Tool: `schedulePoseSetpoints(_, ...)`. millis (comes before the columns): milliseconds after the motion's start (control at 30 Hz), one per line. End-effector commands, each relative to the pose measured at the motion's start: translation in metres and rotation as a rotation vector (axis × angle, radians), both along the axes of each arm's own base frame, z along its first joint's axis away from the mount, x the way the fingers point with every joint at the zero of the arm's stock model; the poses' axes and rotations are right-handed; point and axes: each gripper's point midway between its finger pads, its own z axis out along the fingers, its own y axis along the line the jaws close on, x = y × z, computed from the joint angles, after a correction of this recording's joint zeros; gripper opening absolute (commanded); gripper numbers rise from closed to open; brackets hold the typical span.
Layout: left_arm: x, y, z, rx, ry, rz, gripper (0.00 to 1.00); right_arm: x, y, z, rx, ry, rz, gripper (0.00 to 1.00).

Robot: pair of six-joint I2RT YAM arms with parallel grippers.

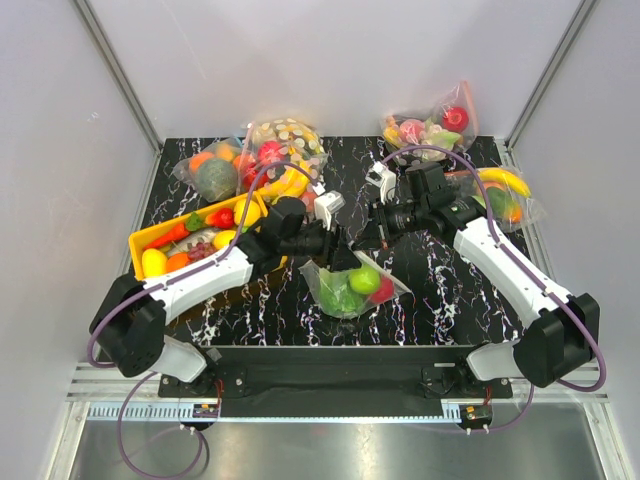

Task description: Open the zip-top bag and remove the fake food

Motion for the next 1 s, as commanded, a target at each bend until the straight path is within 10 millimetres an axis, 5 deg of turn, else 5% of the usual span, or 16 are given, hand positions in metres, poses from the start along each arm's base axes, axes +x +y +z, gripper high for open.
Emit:
schedulePoseSetpoints(0, 0.01, 0.005, 0.025, -0.013, -0.123, 0.045, 0.56, -0.005, 0.006, 0.028, 0.063, -0.046, 0.032, 0.0)
schedulePoseSetpoints(500, 0.011, -0.008, 0.043, -0.083, -0.153, 0.011, 0.56, -0.009, 0.006, 0.028, 0.064, -0.026, 0.035, 0.0)
schedulePoseSetpoints(567, 0.01, -0.01, 0.045, -0.095, -0.146, 0.007, 0.5, -0.009, 0.006, 0.027, 0.064, -0.023, 0.036, 0.0)
schedulePoseSetpoints(700, 0.008, -0.012, 0.049, -0.118, -0.15, 0.002, 0.17, -0.009, 0.005, 0.029, 0.063, -0.032, 0.028, 0.0)
schedulePoseSetpoints(800, 0.007, -0.012, 0.048, -0.12, -0.15, 0.001, 0.02, -0.008, 0.003, 0.029, 0.055, -0.043, 0.017, 0.0)
schedulePoseSetpoints(967, 0.009, -0.01, 0.047, -0.115, -0.151, 0.024, 0.0, -0.009, 0.0, 0.024, 0.037, -0.042, 0.007, 0.0)
